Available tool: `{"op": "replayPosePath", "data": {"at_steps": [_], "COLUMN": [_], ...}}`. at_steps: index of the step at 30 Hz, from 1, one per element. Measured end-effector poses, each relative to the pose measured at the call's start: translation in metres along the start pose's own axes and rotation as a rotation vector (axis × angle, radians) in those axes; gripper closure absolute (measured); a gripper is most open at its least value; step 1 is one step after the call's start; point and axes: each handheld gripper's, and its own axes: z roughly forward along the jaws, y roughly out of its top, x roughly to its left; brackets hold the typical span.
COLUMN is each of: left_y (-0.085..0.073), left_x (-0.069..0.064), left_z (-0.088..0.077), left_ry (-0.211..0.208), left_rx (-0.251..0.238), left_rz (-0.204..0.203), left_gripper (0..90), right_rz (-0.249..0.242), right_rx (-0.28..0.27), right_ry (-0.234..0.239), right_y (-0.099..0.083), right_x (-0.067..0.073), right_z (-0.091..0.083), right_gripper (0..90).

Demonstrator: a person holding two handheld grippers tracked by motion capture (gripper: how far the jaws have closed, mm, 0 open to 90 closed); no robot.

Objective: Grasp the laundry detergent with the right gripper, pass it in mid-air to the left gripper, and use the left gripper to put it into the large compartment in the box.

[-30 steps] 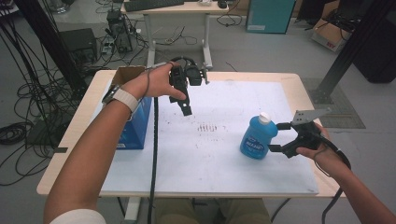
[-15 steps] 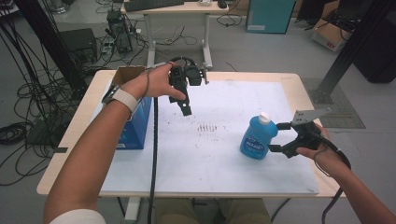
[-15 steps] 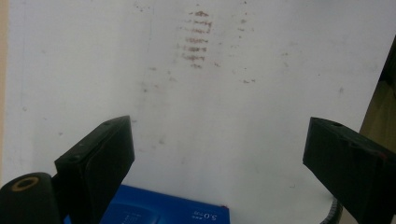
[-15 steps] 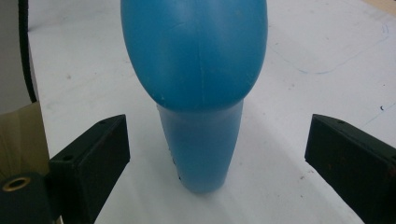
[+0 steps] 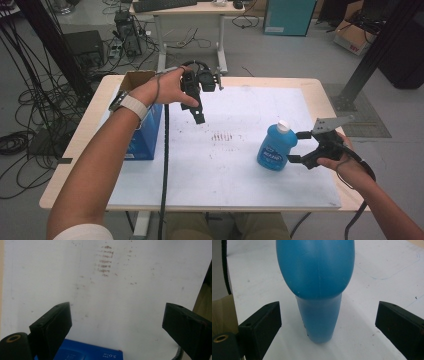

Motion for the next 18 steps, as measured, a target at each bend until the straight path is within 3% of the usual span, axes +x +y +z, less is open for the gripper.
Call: {"op": "replayPosePath", "data": {"at_steps": [18], "left_y": [-0.0001], "left_x": [-0.0003], "left_z": [0.0009], "left_ry": [0.006], "left_rx": [-0.011], "left_rz": [-0.006], "left_gripper": [9.2], "right_rz": [0.004], "right_rx": [0.001], "right_ry": [-0.001], "right_y": [0.0003], "right_x": [0.0003], "right_z": [-0.0002], "right_gripper": [6.4]}}
